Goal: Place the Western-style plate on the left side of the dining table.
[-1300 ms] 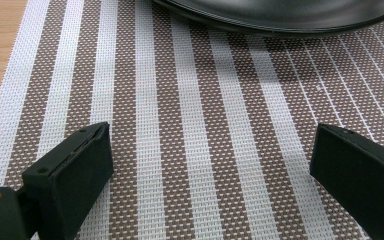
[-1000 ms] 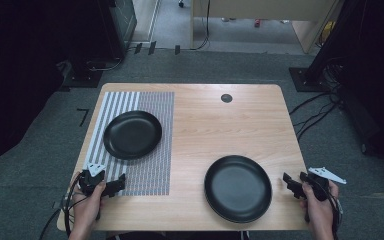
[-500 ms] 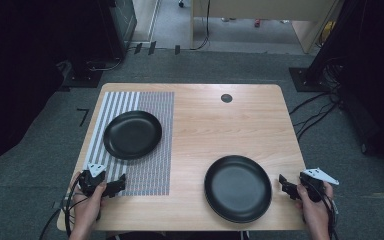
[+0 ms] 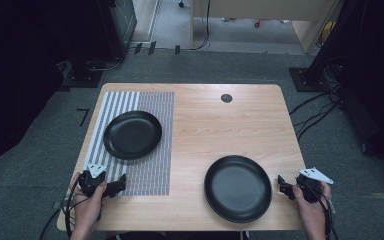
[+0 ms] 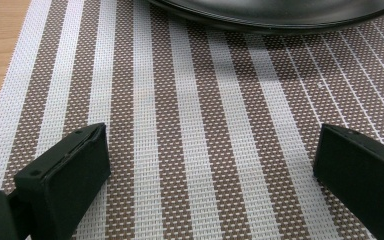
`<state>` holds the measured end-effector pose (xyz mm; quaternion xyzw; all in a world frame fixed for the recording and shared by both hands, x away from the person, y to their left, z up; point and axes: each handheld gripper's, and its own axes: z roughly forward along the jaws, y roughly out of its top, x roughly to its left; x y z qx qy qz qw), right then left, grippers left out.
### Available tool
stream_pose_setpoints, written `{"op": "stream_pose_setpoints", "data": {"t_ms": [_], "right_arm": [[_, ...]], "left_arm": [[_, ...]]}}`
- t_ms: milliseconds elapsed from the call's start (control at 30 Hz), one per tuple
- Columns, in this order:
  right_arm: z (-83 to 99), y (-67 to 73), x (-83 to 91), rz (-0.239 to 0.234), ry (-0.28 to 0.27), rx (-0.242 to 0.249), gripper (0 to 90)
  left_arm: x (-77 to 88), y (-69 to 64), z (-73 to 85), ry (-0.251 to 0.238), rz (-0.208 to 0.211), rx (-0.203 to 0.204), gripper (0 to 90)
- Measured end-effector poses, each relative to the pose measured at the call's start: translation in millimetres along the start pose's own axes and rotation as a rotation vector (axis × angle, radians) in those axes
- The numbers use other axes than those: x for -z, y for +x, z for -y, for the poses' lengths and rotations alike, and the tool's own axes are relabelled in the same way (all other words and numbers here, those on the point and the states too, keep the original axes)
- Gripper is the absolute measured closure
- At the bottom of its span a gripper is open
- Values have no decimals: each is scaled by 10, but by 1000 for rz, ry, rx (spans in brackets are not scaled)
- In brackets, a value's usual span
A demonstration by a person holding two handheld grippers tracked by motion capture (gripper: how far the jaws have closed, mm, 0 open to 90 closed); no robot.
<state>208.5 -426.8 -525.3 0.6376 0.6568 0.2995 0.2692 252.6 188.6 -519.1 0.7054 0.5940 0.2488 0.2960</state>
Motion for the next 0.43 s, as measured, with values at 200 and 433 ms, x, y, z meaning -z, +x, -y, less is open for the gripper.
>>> {"op": "stream_pose_setpoints", "data": {"t_ms": [200, 433], "right_arm": [[1, 2, 1, 2, 0, 0, 158], [1, 2, 1, 2, 1, -1, 156]], "left_arm": [[0, 0, 1, -1, 0, 0, 13], [2, 5, 2, -2, 4, -3, 12]]}}
